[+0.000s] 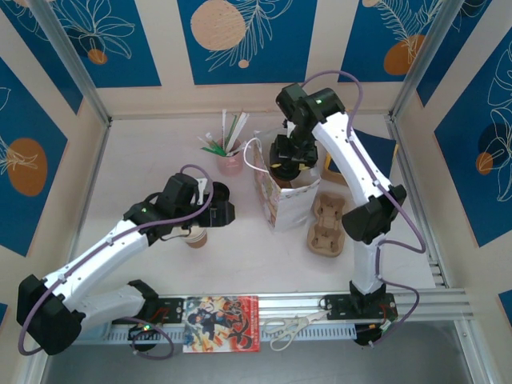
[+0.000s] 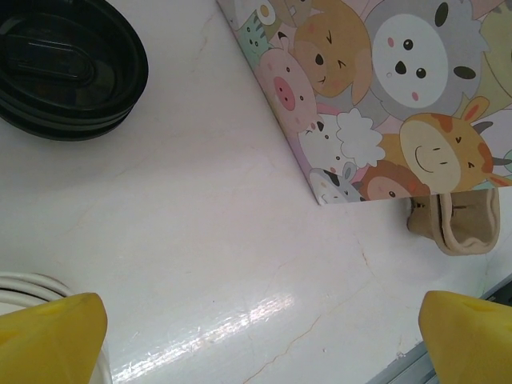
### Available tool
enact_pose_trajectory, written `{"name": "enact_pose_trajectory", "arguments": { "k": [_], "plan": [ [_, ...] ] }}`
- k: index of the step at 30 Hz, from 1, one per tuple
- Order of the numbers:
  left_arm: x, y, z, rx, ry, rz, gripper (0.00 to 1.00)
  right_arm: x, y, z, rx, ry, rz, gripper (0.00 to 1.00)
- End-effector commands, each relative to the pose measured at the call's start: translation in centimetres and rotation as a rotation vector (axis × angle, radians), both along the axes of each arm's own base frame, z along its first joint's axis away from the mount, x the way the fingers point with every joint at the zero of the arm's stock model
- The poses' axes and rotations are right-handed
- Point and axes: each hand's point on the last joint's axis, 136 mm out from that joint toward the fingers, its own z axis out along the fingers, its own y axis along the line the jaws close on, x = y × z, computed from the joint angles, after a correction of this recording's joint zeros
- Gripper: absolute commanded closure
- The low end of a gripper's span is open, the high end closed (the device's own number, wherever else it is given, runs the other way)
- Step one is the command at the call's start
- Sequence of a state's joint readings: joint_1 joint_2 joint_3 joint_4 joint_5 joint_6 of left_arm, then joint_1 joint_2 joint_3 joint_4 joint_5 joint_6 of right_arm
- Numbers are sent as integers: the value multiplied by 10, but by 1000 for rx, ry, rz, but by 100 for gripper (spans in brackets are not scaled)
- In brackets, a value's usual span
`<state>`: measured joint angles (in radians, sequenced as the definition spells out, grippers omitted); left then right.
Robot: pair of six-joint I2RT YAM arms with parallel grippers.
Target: Pack the takeout coffee
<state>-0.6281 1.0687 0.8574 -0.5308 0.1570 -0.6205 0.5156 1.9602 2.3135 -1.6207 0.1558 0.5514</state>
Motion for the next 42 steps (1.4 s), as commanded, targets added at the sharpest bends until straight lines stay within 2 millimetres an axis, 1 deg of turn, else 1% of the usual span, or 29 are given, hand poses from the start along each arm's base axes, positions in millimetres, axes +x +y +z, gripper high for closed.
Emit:
{"name": "enact_pose_trajectory", "arguments": {
  "k": [1,6,12,33,37,42],
  "plan": [
    [4,-3,8,-26,-9,-3,0,-33,-25,20,-42,51,-29,37],
    [4,-3,8,-28,-8,-3,0,-35,-27,32,-23,12,-41,37],
    [2,-3,8,-32,-3,-3,0,-37,-32,39,-17,-8,-53,37],
    [1,0,9,-40,-7,16,0,-43,-30,38,-8,3,-31,36],
    [2,0,7,-36,-7,17,0,-45,-29,46,3,-24,-25,36],
    [4,-2,10,-38,-12,16,0,-52,-29,58,18,-63,-18,36]
  ]
}}
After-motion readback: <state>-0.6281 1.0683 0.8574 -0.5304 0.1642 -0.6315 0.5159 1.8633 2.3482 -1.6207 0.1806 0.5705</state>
